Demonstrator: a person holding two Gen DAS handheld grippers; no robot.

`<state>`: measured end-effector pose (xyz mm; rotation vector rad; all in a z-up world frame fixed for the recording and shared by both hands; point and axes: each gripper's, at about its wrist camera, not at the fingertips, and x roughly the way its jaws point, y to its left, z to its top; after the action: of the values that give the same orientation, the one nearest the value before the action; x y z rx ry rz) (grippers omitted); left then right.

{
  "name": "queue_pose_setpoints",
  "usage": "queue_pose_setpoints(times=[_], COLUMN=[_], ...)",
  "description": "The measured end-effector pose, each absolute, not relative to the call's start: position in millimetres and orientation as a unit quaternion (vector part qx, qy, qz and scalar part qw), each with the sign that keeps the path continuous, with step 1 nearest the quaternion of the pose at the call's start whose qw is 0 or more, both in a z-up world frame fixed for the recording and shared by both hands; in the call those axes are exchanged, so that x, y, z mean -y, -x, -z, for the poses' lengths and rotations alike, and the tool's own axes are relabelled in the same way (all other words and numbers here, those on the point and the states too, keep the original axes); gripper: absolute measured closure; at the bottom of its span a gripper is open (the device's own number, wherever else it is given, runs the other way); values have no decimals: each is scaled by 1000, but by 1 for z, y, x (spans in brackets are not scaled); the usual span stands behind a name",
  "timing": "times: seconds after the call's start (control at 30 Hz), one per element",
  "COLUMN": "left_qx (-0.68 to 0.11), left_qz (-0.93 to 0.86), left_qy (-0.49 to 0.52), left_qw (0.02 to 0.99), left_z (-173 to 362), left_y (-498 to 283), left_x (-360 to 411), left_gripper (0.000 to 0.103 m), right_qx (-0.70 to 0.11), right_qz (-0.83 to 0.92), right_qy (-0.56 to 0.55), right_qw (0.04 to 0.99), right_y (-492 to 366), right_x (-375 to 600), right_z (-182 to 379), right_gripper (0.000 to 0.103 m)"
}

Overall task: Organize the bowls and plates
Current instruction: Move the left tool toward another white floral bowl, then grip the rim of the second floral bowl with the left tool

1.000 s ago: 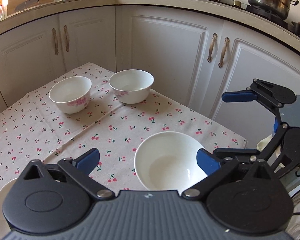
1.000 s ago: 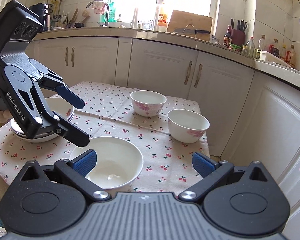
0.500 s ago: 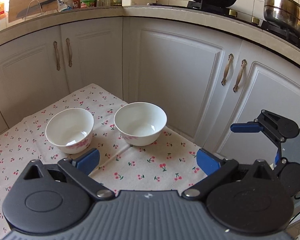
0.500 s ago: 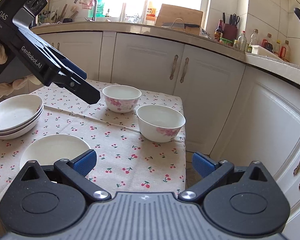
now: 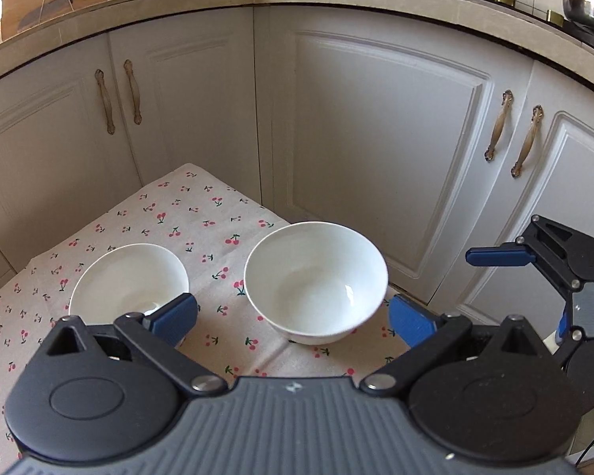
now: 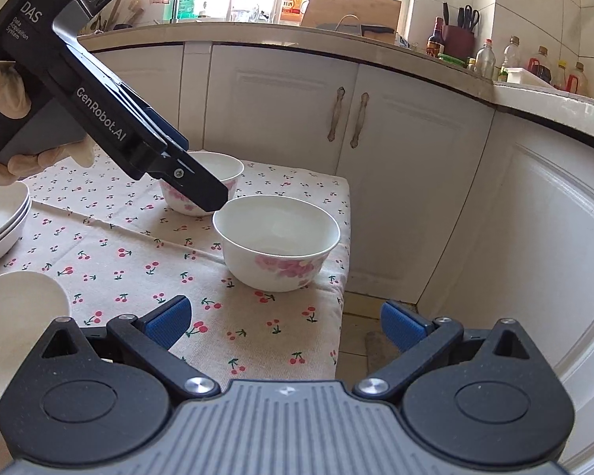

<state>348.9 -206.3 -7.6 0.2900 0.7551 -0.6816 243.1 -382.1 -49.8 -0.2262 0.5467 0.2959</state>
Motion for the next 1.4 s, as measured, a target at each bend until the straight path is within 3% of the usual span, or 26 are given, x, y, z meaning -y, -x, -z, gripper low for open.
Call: queue_pose_setpoints(times=[0.4,0.6,0.7,0.77,0.93,1.4], left_qx=[-374,-385,-391,-392,-396,-401], left_qz=[334,343,348,349,356,364], left_qy=[-153,-156,-157,-158,-155,-154], left_qw=[852,842,837,836,832,826], left_z=[27,37,42,44,48,52], left_y=[-384,-393,-397,-398,-401,-406], left_x=[241,258,261,261,261,264], left_gripper=[2,11,21,21,29,34], right_qx=[-267,-265,-263,-260,-260,-265], right_qz=[-178,-192,-196,-197,-200,-200], right_qy=[118,123,126,127,131,99], right_qw=[940,937,936,937,936,938], right_y=[-291,-305,-308,-310,-313,-321], right_x=[375,370,367,365,362,368], right_z=[68,74,76,75,76,74], right_gripper=[0,0,0,0,8,13])
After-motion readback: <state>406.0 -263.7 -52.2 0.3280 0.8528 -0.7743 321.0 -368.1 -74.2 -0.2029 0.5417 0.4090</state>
